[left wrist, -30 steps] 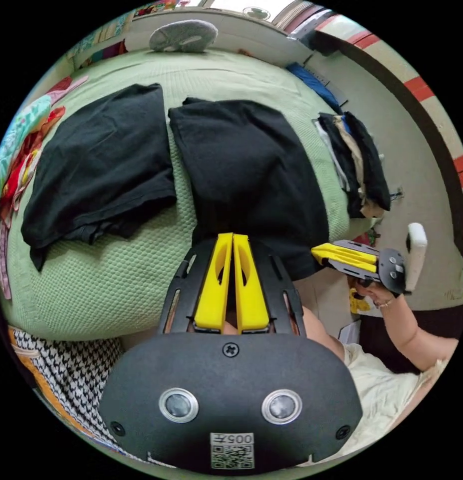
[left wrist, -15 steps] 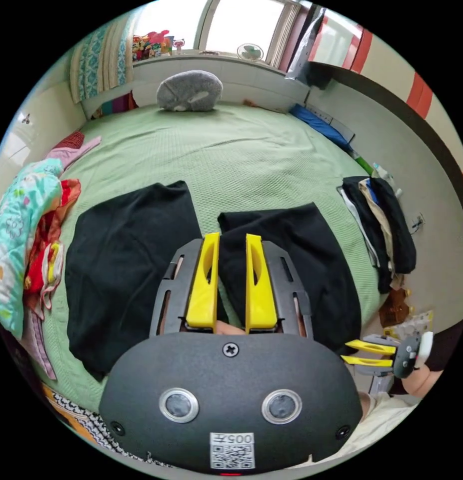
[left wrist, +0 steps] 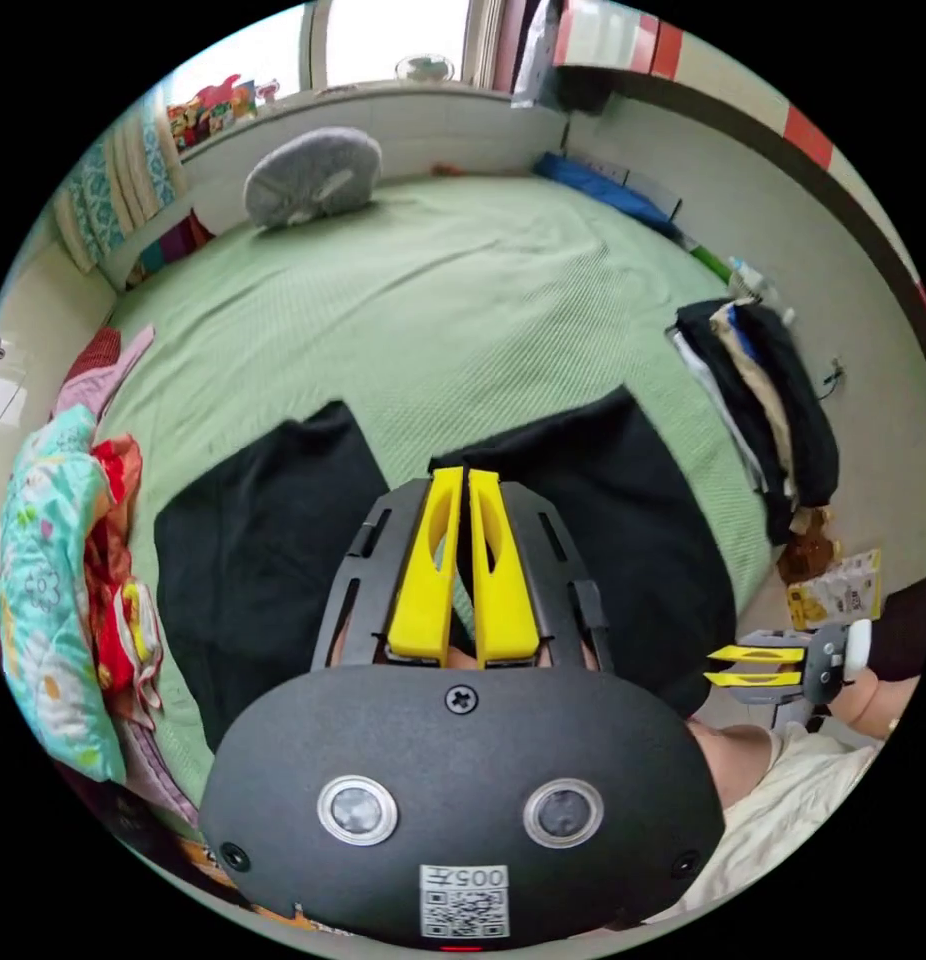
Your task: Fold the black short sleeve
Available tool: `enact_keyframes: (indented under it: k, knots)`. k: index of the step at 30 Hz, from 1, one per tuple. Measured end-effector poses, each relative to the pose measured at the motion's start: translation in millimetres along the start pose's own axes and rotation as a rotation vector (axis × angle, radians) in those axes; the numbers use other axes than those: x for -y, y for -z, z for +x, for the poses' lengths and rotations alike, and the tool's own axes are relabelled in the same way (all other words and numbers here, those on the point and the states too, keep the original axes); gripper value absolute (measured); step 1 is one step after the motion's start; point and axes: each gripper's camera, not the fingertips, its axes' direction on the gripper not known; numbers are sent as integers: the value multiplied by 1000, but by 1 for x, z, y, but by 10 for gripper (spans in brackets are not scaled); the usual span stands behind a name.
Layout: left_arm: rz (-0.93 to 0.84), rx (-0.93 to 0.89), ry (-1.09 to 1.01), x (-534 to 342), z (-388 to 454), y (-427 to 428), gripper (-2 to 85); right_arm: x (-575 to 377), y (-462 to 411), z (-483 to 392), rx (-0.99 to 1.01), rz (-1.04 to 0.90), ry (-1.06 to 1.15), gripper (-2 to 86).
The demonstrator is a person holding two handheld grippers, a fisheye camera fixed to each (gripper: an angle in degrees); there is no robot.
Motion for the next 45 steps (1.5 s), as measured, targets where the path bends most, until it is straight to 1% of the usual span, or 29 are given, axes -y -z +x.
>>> enact_keyframes:
  k: [2, 3, 5, 6, 7, 9, 12, 13, 15, 18, 19, 21, 22, 25, 27, 29, 30, 33, 35, 36, 38, 39, 42, 45]
  knots:
    - [-4, 15, -6, 9, 1, -1, 4, 1, -1, 1, 7, 9, -7, 60]
    - [-28, 51, -4, 13, 4, -10, 2, 2, -1, 2, 12, 12, -20, 60]
    - [-78, 136, -5, 13, 8, -29, 1, 4, -3, 4, 16, 1, -44, 59]
    - [-114, 219, 41, 11, 7, -41, 0, 5, -4, 5, 18, -6, -61, 59]
    - [-154, 258, 68, 6, 5, -51, 0, 5, -4, 6, 22, -9, -75, 59]
    - [-152, 235, 117, -3, 0, -55, -1, 4, -3, 7, 19, -15, -83, 59]
    - [-58, 118, 224, -21, -9, -39, -2, 0, 1, 6, 27, -41, -76, 61]
    - [-30, 75, 220, -27, -8, -30, -2, -2, 6, 7, 39, -57, -83, 64]
    - [-12, 62, 176, -37, 3, -16, -2, -3, 18, 10, 54, -32, -112, 67]
    - [-43, 36, 119, -60, 31, -2, -3, 2, 44, 18, 35, 95, -160, 68]
    - [-52, 12, 97, -72, 43, 0, -4, 8, 50, 22, -8, 151, -185, 64]
    - [-57, 0, 82, -91, 60, -2, -4, 20, 49, 30, -95, 185, -245, 47]
    - [-80, 11, 87, -102, 68, -8, -4, 30, 44, 36, -130, 179, -284, 28]
    - [-173, 28, 130, -125, 73, -37, -3, 51, 18, 54, -137, 118, -367, -2]
    - [-178, 38, 130, -136, 72, -53, -2, 57, 2, 63, -134, 93, -389, -7]
    - [-137, 56, 123, -145, 74, -59, -2, 59, -15, 69, -134, 65, -392, -9]
    - [-145, 62, 140, -146, 75, -59, -2, 59, -17, 69, -152, 80, -364, -11]
    - [-197, 55, 149, -145, 73, -58, -2, 61, -14, 66, -182, 46, -318, -11]
    - [-221, 29, 171, -147, 70, -51, -2, 57, -5, 65, -165, 34, -316, -11]
    - [-218, -5, 195, -152, 69, -42, -2, 48, 5, 65, -126, 47, -339, -10]
    - [-151, -51, 201, -165, 71, -23, -1, 28, 21, 61, -59, 122, -328, -10]
    - [-117, -54, 204, -176, 73, -11, -1, 13, 27, 57, -54, 153, -328, -10]
    - [-90, -56, 230, -209, 79, 7, 2, -17, 26, 54, -145, 143, -356, -10]
    - [-59, -31, 297, -243, 82, 9, 13, -39, 19, 60, -110, 110, -408, -10]
